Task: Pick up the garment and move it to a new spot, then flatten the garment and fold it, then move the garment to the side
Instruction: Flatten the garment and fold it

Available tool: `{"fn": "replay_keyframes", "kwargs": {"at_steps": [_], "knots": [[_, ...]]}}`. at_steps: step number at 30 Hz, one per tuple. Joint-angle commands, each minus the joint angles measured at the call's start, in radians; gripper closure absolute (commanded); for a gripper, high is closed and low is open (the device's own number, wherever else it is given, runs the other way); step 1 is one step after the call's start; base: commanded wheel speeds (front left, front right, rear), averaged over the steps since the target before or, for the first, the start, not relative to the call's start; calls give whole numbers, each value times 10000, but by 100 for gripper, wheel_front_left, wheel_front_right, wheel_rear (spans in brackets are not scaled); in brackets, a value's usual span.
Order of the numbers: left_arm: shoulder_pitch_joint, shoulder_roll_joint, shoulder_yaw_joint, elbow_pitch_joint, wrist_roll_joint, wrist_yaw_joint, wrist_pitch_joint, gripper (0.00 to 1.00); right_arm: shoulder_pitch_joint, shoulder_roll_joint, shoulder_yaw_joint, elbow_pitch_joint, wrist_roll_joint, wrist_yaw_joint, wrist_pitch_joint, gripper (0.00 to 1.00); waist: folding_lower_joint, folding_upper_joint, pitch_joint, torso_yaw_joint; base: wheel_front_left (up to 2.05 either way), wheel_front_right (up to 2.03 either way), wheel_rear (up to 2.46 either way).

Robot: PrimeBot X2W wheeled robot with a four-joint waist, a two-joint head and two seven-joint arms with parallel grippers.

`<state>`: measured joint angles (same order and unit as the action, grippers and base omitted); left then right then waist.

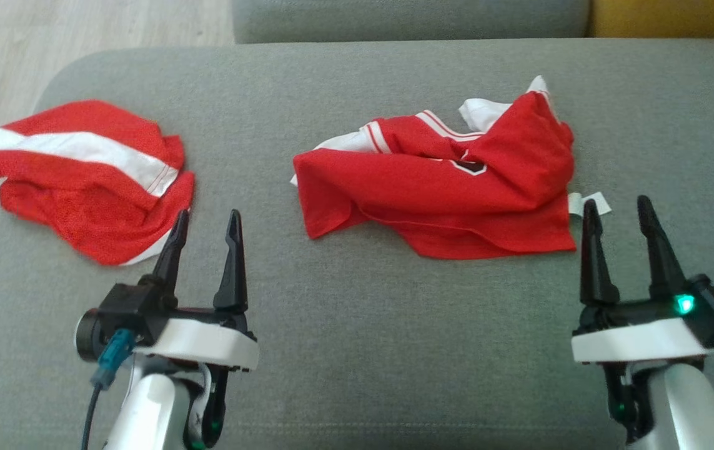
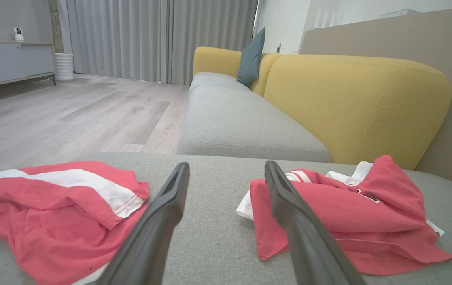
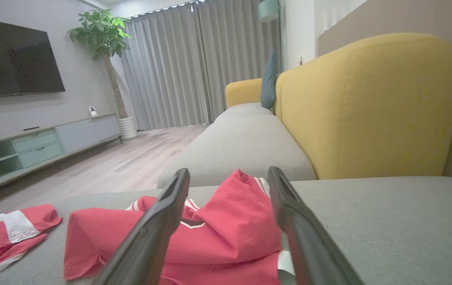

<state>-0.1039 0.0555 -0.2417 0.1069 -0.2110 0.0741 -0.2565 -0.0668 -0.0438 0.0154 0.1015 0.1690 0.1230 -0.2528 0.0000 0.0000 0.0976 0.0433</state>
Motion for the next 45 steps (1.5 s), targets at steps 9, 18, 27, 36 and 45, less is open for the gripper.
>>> {"fn": "replay_keyframes", "kwargs": {"at_steps": [9, 18, 27, 36, 45], "knots": [[-630, -47, 36, -207, -71, -97, -53, 0, -2085, -64, 641, 936, -788, 77, 445, 0, 0, 0, 687, 999, 0, 0, 0], [-1019, -51, -510, -240, -597, 197, -53, 0, -4635, -64, 253, 3538, -860, 77, 3197, 0, 0, 0, 1369, 2058, 0, 0, 0], [-1233, -52, -937, -305, -987, 429, -53, 0, -6757, -64, -846, 5740, -977, 77, 5392, 0, 0, 0, 1884, 2787, 0, 0, 0], [-1415, -52, -1223, -411, -1231, 589, -53, 0, -7816, -107, -1817, 7097, -2587, 77, 6753, 0, 0, 0, 2245, 3160, 0, 0, 0], [-1531, -52, -1308, -405, -1334, 658, -53, 0, -8088, -135, -2215, 7928, -3222, 77, 7260, 100, 0, 0, 2353, 3251, 0, 0, 0]]}}
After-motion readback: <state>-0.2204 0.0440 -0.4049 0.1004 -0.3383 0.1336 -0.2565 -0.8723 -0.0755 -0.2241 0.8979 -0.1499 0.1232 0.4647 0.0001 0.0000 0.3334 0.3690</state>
